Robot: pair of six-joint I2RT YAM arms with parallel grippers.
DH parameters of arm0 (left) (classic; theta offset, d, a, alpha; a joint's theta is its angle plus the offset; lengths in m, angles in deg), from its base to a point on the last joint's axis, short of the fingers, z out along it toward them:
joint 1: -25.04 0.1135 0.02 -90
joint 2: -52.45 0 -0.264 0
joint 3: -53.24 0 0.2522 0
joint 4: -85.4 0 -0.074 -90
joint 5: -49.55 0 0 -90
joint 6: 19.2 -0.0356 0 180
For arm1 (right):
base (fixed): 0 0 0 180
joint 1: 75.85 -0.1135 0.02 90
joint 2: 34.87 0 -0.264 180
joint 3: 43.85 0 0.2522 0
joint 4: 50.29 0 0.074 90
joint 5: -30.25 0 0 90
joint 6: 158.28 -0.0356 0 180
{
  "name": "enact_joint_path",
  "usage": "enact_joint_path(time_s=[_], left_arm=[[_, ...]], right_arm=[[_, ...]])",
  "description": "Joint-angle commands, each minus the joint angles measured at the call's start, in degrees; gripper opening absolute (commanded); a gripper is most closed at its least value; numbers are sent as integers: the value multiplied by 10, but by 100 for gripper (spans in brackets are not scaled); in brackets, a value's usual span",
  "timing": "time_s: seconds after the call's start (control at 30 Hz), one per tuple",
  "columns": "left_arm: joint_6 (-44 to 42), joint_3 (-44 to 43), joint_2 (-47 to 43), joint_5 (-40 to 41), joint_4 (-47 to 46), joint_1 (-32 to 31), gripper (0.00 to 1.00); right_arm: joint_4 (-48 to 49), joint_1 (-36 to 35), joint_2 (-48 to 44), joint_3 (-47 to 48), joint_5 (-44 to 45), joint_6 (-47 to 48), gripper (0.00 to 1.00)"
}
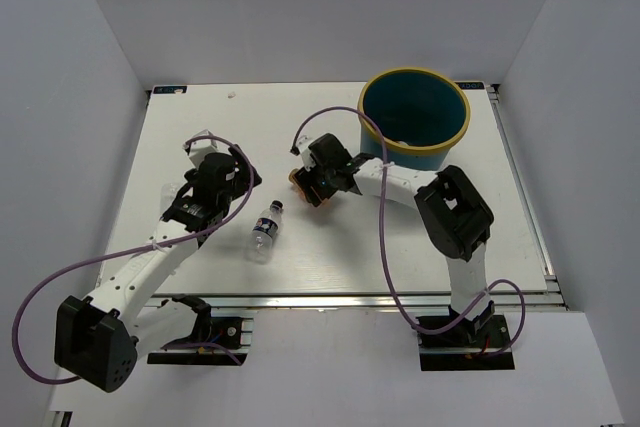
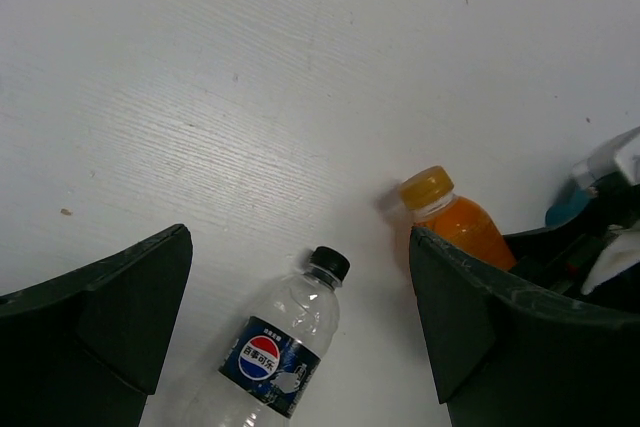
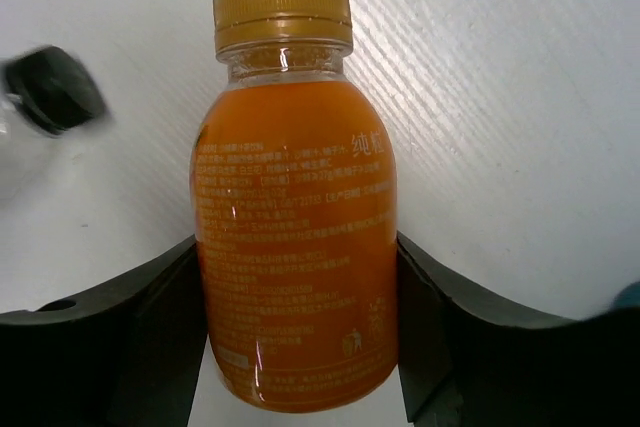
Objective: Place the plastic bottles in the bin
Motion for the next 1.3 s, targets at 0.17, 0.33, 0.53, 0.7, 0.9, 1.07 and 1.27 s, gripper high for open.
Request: enact_joint_path(time_s=[0.17, 0.33, 0.53, 0.7, 0.9, 1.07, 1.27], left_arm=[[-3, -14, -16, -37, 33, 2, 98], [5, 10, -23, -65, 41, 2, 98], [13, 76, -27, -146, -5, 2, 98], [-9, 92, -9, -230, -50, 2, 98], [-14, 98, 12, -232, -53, 2, 98], [-21, 119, 25, -245, -78, 2, 98], [-29, 132, 34, -259, -85, 1, 98]], right_arm=[[20, -1, -206, 98, 27, -12, 50], [40, 86, -299, 80, 78, -104, 40], [39, 194, -404, -6, 147, -151, 46], [-29, 267, -417, -5, 123, -154, 67], [-60, 285, -406, 31, 38, -130, 89], [-100, 342, -404, 73, 44, -175, 89], [-146, 489, -422, 98, 73, -229, 89]])
